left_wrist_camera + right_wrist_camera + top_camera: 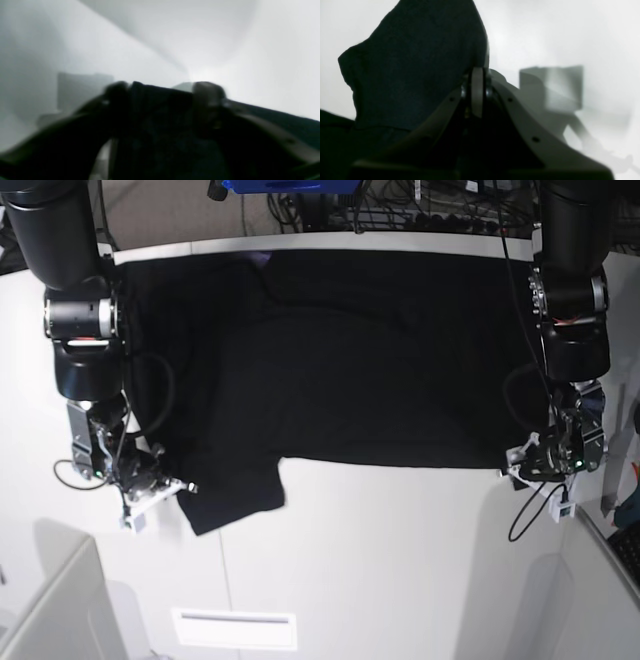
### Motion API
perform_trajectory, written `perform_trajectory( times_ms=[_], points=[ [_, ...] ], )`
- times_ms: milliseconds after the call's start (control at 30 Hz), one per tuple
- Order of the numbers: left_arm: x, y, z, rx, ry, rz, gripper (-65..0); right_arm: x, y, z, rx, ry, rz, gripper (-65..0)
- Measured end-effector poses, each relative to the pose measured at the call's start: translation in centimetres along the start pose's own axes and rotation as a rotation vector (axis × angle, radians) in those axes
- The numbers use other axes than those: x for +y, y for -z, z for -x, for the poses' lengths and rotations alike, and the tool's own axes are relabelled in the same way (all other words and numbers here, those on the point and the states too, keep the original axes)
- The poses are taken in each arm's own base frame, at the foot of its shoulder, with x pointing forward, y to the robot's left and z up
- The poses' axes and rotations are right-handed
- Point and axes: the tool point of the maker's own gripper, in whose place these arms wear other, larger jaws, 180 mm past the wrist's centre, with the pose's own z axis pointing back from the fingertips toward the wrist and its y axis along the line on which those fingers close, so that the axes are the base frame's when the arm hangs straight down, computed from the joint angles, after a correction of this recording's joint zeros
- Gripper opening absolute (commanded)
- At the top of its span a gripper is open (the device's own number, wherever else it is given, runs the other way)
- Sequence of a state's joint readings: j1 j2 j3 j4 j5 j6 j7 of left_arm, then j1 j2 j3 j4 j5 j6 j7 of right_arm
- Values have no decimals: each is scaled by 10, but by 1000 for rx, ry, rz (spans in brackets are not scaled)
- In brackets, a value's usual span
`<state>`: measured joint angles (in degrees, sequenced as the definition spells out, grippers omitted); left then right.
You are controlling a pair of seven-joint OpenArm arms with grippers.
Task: Fold the T-shirt properly
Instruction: 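Move the left gripper to the other hem corner and grasp both, then lift the hem and fold it over onto the shoulder edge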
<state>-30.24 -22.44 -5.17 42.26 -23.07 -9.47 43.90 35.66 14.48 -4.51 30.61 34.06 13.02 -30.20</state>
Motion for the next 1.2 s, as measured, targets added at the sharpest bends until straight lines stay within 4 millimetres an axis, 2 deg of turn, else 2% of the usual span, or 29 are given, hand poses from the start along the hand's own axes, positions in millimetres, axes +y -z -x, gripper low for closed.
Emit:
perform_trajectory(
  times_ms=[100,167,400,600,700,833,900,1000,1100,1200],
  points=[
    [0,0,1,2,-6,3,-517,-1,0,0,-1,0,1,-650],
    [0,0,1,4,-9,7,-650,-1,0,-1,-13,0,2,-650],
    [-3,-1,0,6,-16,20,-650,-3,1,-2,-43,3,3,-650],
    [2,-15,10,17,27,33,-650,-2,-2,-4,-73,-18,3,-650],
    [6,-28,7,-20,-5,75,-650,12,-11,-5,-116,-83,-23,-650],
    [4,-40,3,-53,-60,146,-650,34,-25,-16,-180,-129,-64,-650],
    [4,-45,3,-64,-73,170,-650,39,-31,-21,-212,-128,-59,-650],
    [4,-55,6,-76,-89,208,-650,43,-39,-16,-232,-142,-60,-650],
    [0,-64,15,-80,-104,261,-650,37,-48,-8,-218,-124,-56,-650],
    [-4,-72,30,-57,-114,298,-650,12,-62,-21,-264,-64,-15,-650]
  ],
)
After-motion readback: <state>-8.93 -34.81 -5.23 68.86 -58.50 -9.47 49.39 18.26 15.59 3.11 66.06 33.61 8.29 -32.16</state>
